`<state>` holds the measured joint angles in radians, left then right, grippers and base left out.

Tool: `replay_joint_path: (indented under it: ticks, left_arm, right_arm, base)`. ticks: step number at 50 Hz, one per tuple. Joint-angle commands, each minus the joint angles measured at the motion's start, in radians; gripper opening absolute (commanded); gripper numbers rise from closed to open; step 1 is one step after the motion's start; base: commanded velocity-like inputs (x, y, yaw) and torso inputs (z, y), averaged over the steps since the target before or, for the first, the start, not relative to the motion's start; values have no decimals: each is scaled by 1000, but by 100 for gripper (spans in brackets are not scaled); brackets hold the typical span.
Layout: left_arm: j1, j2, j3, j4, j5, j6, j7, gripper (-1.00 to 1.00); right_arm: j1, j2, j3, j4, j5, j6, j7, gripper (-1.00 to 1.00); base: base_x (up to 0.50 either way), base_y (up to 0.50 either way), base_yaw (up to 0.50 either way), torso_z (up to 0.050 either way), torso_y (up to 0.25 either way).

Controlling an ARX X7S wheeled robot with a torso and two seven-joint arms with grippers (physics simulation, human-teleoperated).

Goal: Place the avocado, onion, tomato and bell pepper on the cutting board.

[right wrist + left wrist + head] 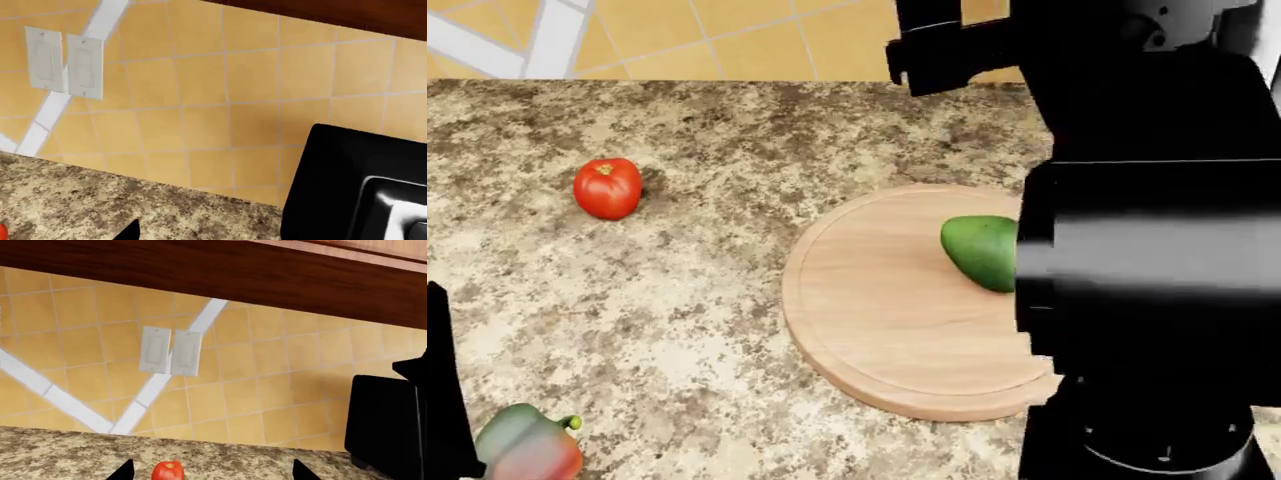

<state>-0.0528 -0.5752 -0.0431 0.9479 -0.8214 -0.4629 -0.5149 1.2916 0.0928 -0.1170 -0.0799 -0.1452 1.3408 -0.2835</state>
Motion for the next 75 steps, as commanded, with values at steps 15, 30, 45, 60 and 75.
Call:
replay_joint_path:
  ticks: [15, 30, 45, 60, 75]
  left_arm:
    - [82, -351, -112, 96, -681, -153, -324, 100]
    - [39, -761, 715, 99, -329, 516, -497, 100]
    - [-47, -781, 959, 58, -240, 603, -574, 100]
    - [-226, -660, 920, -53, -388, 448, -499, 100]
    - [-343, -562, 911, -217, -461, 355, -403, 100]
  right_arm:
    - [-938, -72, -162, -934, -861, -32, -240, 100]
    - [-1261, -79, 125, -945, -301, -425, -1, 100]
    - [-1300, -57, 116, -945, -247, -415, 51, 100]
    - [-1322, -53, 123, -953, -232, -418, 68, 100]
    - [-1347, -79, 135, -965, -258, -429, 41, 100]
  base:
    - [0, 0, 0, 0, 0]
    - [0, 0, 0, 0, 0]
    - [0, 0, 0, 0, 0]
    - [0, 0, 0, 0, 0]
    - [0, 0, 0, 0, 0]
